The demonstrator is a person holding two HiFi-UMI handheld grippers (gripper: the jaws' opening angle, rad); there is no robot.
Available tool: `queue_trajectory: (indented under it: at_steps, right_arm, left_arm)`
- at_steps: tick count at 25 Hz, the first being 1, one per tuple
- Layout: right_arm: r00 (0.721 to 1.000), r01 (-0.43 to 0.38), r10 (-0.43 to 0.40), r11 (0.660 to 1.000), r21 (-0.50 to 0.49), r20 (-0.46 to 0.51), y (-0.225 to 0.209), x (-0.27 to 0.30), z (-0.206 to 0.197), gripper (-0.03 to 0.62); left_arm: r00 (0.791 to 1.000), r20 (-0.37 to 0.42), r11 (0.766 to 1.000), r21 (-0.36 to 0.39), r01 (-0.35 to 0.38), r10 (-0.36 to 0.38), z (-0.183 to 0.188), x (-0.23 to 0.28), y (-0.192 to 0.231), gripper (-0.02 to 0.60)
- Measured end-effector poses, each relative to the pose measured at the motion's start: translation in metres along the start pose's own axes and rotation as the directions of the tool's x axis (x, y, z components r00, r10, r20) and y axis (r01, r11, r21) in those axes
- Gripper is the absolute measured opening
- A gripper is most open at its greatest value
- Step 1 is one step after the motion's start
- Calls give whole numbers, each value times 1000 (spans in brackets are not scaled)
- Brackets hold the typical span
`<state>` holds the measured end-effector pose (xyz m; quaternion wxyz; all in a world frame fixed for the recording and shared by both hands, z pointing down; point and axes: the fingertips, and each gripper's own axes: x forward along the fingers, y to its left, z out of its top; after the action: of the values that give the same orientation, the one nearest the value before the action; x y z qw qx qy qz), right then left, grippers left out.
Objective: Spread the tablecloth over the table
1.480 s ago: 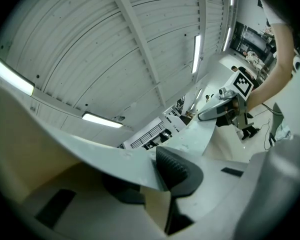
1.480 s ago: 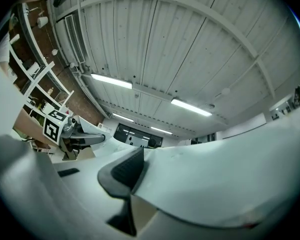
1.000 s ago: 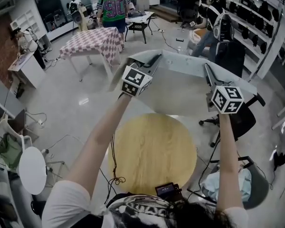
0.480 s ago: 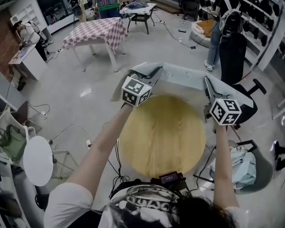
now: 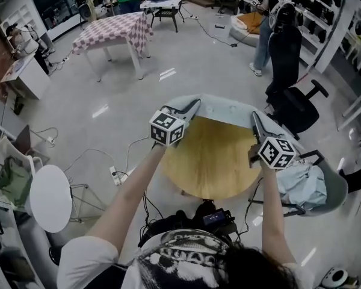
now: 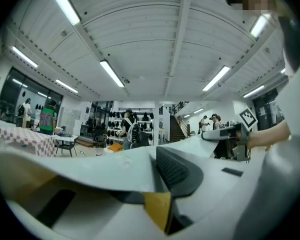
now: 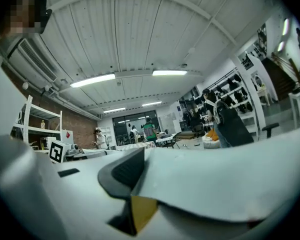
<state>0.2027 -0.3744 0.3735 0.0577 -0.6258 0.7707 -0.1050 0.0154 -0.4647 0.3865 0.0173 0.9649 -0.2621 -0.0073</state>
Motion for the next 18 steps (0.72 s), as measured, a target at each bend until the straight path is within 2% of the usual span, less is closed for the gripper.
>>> queue_trajectory:
  at_steps: [8, 14, 18]
  right_arm:
    - [996, 32, -20, 990, 137, -82, 10, -45, -57, 73]
    - [990, 13, 13, 984, 178, -142, 11, -71, -87, 72]
    - [985, -10, 51, 970, 241, -163, 11, -93, -108, 72]
  left_arm:
    - [999, -45, 994, -113, 10, -15, -52, -41, -35, 72]
    - [997, -75, 978, -205, -22, 7, -86, -64, -61, 74]
    - [995, -98, 973, -225, -44, 23, -102, -81, -82, 74]
